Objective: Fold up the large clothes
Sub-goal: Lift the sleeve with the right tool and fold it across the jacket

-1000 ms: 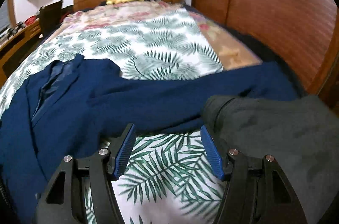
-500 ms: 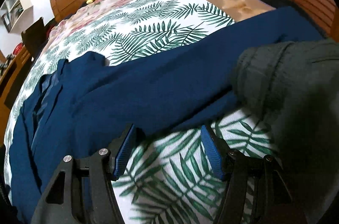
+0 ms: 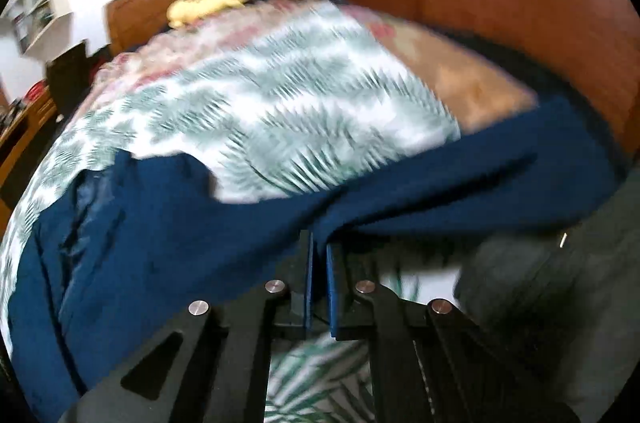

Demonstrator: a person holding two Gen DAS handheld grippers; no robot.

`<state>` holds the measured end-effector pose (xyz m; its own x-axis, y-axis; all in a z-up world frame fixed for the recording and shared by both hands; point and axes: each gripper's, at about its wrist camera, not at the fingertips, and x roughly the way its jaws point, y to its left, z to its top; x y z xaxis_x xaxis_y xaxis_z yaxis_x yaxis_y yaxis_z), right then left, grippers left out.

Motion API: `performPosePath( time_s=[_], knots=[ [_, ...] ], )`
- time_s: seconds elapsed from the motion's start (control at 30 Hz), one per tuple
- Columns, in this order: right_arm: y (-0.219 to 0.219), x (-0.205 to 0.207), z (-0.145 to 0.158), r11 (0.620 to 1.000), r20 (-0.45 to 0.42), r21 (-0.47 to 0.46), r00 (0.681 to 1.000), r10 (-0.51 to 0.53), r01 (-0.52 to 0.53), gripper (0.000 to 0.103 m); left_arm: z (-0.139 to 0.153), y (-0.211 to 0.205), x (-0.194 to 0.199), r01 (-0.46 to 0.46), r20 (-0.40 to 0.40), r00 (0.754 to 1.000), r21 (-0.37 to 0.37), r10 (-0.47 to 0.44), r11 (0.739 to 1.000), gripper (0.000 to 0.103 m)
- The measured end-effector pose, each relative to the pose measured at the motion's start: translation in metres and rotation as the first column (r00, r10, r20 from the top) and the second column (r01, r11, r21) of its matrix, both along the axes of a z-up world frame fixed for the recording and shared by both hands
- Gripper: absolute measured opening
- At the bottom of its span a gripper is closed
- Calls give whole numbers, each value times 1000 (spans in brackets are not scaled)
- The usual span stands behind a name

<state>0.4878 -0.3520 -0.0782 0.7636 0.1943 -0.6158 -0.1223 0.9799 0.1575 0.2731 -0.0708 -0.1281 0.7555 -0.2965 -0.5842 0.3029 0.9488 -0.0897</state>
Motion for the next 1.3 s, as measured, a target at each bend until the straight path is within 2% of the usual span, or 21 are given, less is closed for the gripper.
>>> performPosePath(
  time_s=[0.1, 0.2, 0.33, 0.47, 0.53, 0.6, 0.67, 0.73, 0.77, 0.87, 1.03, 1.17, 1.3],
  knots=[
    [27, -23, 24, 992, 69, -27, 990, 124, -123, 5, -1, -1, 0, 0, -1, 1000, 2, 0, 1000, 77],
    [57, -52, 34, 967, 81, -60, 964, 252, -248, 5, -1, -1, 0, 0, 0, 1000, 4, 0, 1000, 77],
    [90, -85, 27, 923, 34, -94, 926, 376, -372, 5, -1, 0, 0, 0, -1, 1000, 3, 0, 1000, 77],
    [106, -102, 9, 895, -45, -148, 907, 420, -421, 5, -1, 0, 0, -1, 0, 1000, 3, 1, 1000, 77],
    [110, -101, 2, 889, -85, -175, 906, 415, -423, 5, 0, 0, -1, -1, 0, 1000, 0, 1, 1000, 77],
    [112, -97, 6, 887, -102, -176, 904, 415, -427, 11, 0, 1, -1, -1, 0, 1000, -1, 1, 1000, 77],
    [104, -101, 15, 895, -88, -181, 913, 398, -408, 34, 0, 1, -1, -1, 1, 1000, -1, 1, 1000, 77],
    [101, -105, 27, 900, -63, -170, 916, 397, -402, 51, 0, 1, -1, 0, 2, 1000, -2, 0, 1000, 77],
    [97, -111, 32, 901, -50, -175, 918, 393, -396, 54, 0, 1, -1, 0, 2, 1000, -2, 0, 1000, 77],
    [78, -114, 42, 913, -23, -216, 937, 350, -346, 57, 0, 1, -1, 0, 2, 1000, -2, 0, 1000, 77],
    [53, -100, 36, 949, -21, -202, 970, 242, -241, 58, 0, 1, -1, 0, 2, 1000, -3, 0, 1000, 77],
    [41, -72, 13, 973, -70, -177, 988, 137, -147, 58, -1, 1, -1, 2, -1, 1000, -4, -2, 1000, 77],
    [33, -43, -15, 984, -140, -162, 989, 47, -69, 58, -2, 0, -1, 4, -6, 1000, -8, -4, 1000, 77]
  ],
)
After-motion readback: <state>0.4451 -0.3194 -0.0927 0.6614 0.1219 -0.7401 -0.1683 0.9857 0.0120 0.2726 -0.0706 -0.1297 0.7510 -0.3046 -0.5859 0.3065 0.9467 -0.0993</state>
